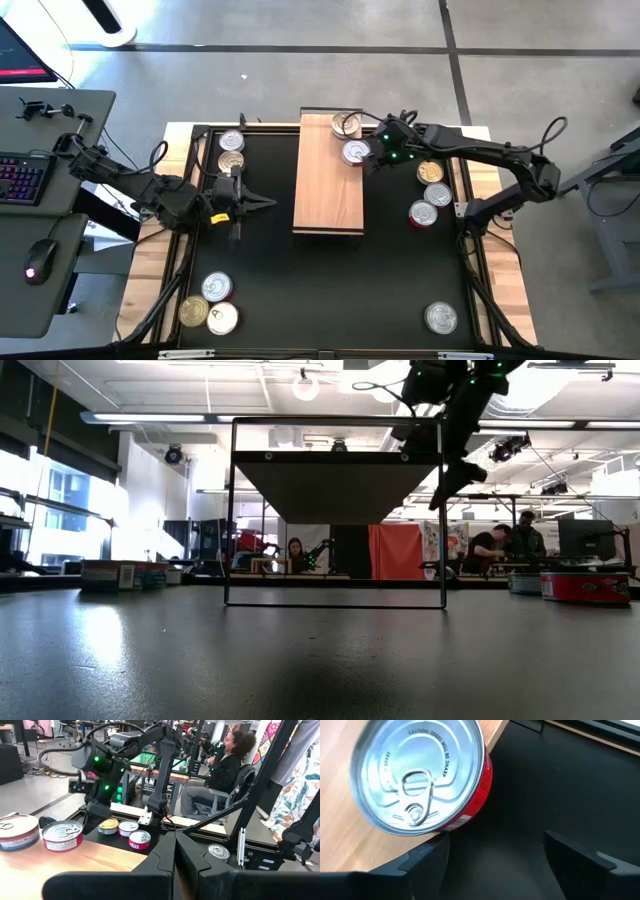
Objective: Stack canned seafood by type on shelf
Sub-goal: Put the red tuna can on the shelf, then stack the red tuna can on top of the red tuna can on the shelf
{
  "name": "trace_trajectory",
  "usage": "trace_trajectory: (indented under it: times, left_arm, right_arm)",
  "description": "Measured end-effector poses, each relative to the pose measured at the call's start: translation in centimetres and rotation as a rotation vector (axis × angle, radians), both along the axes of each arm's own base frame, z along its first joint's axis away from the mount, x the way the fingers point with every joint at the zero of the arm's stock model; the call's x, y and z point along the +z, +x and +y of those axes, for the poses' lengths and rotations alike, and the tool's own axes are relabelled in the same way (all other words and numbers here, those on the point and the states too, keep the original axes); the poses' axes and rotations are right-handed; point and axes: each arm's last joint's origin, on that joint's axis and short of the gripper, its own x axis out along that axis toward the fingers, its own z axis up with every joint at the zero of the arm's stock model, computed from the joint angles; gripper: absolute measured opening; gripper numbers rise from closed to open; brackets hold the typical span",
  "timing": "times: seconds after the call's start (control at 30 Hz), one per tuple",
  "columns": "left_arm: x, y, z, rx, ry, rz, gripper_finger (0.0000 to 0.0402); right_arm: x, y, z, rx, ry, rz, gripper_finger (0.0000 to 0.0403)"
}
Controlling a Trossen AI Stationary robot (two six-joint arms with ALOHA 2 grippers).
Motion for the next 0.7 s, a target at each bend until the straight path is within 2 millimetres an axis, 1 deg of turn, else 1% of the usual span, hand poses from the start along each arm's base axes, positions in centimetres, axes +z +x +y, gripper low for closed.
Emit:
trace_trajectory:
  times: [0.13, 0.37, 0.6, 0.7]
  left_arm:
    - [0.0, 0.0, 0.0, 0.0, -0.003, 0.0, 0.0]
    - [-0.1, 0.0, 0.0, 0.0, -0.002, 0.008, 0.0]
    - [-0.2, 0.0, 0.0, 0.0, 0.0, 0.014, 0.0]
    - [-0.2, 0.0, 0.0, -0.001, 0.001, 0.018, 0.0]
  right_arm:
    - [-0.4, 0.8, -0.4, 0.002, -0.013, -0.023, 0.0312]
    - [0.0, 1.7, -0.7, 0.006, -0.056, -0.115, 0.0312]
    - [0.1, 1.6, -0.5, 0.067, -0.027, -0.122, 0.0312]
    - [0.9, 1.0, -0.3, 0.129, -0.005, -0.156, 0.0312]
